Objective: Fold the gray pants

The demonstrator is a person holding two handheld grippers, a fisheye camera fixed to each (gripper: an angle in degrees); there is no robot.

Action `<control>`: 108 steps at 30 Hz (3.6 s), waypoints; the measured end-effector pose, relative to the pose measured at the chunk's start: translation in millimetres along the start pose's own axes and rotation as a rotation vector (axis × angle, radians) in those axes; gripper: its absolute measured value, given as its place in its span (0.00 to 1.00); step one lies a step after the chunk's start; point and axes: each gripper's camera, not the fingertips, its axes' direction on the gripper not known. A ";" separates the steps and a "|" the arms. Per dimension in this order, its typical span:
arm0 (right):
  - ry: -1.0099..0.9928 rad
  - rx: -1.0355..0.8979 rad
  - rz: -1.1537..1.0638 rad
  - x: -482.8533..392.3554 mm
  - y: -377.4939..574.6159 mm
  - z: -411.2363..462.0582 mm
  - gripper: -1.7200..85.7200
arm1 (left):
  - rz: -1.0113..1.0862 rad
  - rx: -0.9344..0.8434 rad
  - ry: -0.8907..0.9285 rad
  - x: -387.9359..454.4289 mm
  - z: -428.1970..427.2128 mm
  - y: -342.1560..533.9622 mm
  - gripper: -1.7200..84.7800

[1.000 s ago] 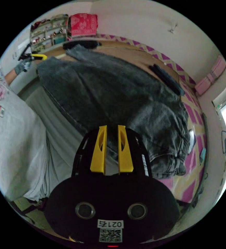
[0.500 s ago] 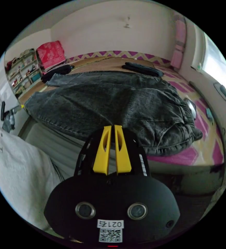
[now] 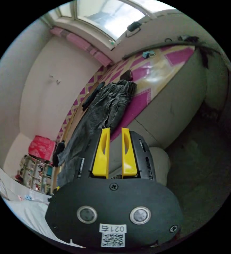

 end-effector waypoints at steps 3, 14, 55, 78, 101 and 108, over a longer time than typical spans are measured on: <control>-0.061 -0.027 0.092 28.0 5.1 -3.1 0.10 | -0.083 0.003 0.032 -18.5 -6.4 -3.5 0.06; -0.243 -0.093 0.218 76.3 15.5 2.7 0.11 | -0.101 -0.012 0.082 -48.9 -32.9 -14.9 0.06; -0.313 -0.100 0.302 110.7 -38.4 68.8 0.09 | -0.130 -0.087 0.041 -27.9 -3.2 -46.2 0.08; -0.322 -0.107 0.311 99.3 -69.0 108.0 0.08 | -0.048 -0.086 0.061 46.2 70.8 -70.6 0.01; -0.177 -0.448 -0.151 -165.2 -356.7 376.0 0.06 | 0.623 -0.470 -0.376 337.4 378.4 -252.7 0.01; -0.076 -0.391 -0.123 -160.7 -379.5 421.2 0.09 | 0.635 -0.460 -0.451 308.8 456.6 -263.9 0.01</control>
